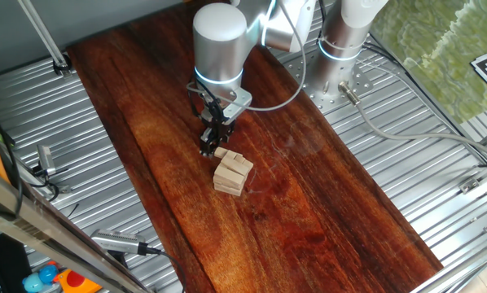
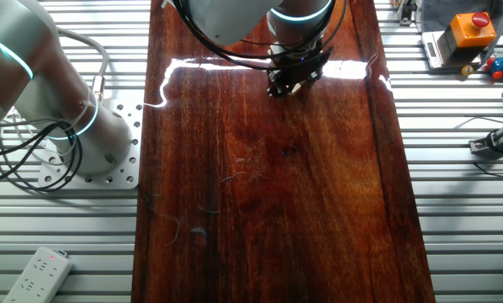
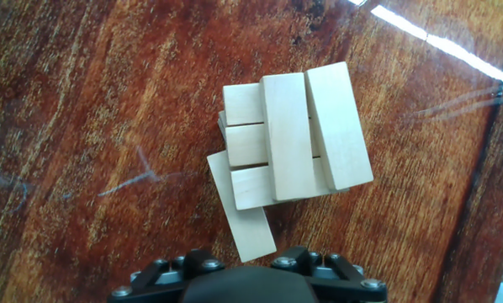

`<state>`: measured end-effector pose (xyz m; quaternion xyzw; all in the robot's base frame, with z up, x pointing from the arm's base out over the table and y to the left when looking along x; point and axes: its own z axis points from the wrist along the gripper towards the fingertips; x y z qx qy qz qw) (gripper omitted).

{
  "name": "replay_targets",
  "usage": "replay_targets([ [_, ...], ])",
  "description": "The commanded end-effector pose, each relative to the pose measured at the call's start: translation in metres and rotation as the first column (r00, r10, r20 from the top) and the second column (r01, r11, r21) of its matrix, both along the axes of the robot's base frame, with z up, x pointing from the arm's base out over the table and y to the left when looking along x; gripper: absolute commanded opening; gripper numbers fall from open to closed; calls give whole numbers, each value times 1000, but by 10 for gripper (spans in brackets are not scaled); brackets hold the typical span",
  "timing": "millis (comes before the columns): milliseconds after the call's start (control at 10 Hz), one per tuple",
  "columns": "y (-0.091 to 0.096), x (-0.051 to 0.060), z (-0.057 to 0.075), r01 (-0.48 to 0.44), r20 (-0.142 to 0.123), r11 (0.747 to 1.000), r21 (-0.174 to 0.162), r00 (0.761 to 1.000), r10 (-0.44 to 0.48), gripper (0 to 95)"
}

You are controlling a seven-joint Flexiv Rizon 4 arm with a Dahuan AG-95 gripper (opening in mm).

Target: Play Jenga

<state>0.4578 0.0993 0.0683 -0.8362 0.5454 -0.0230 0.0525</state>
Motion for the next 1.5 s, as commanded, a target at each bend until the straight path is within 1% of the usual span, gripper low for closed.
replay_targets([
  [100, 0, 0, 0, -5, -6, 1000, 1, 1000, 5, 570],
  [600, 3, 1, -2, -11, -17, 1000, 2, 1000, 11, 570],
  [1200, 5, 1, -4, -39, -23, 999, 0, 999, 39, 570],
  [1500, 5, -1, -5, -49, -34, 999, 3, 998, 49, 570],
])
